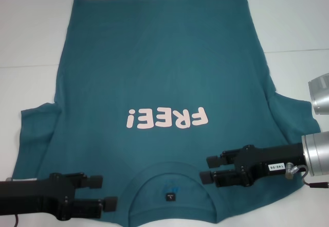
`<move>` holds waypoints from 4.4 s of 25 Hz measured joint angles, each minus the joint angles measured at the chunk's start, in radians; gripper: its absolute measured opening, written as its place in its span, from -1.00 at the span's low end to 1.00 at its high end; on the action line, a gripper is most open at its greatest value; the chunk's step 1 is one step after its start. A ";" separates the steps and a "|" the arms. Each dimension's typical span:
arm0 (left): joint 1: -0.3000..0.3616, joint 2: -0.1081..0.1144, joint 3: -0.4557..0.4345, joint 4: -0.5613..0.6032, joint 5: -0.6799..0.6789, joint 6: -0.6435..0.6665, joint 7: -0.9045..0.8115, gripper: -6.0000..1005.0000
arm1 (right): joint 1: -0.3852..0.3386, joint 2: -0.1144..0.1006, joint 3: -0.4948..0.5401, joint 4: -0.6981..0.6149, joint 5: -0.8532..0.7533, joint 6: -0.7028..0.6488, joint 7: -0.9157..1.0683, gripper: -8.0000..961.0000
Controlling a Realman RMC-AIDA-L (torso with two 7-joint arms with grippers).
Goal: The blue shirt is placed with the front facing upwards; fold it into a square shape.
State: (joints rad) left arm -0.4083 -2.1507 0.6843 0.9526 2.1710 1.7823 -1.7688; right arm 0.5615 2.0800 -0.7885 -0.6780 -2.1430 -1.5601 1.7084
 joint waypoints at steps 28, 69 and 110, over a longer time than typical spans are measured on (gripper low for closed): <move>-0.048 0.046 -0.233 -0.052 -0.018 -0.244 -0.530 0.74 | 0.045 -0.040 0.015 -0.019 0.009 0.009 0.311 0.31; -0.123 0.088 -0.241 -0.350 0.005 -0.811 -0.640 0.71 | 0.094 -0.108 0.049 -0.021 0.008 0.143 0.505 0.31; -0.162 0.107 -0.220 -0.387 0.032 -0.789 -0.652 -0.50 | 0.071 -0.112 0.080 -0.023 0.009 0.138 0.497 0.31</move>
State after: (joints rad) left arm -0.5699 -2.0438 0.4638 0.5660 2.2028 0.9933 -2.4204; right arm 0.6329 1.9680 -0.7086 -0.7011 -2.1338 -1.4221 2.2058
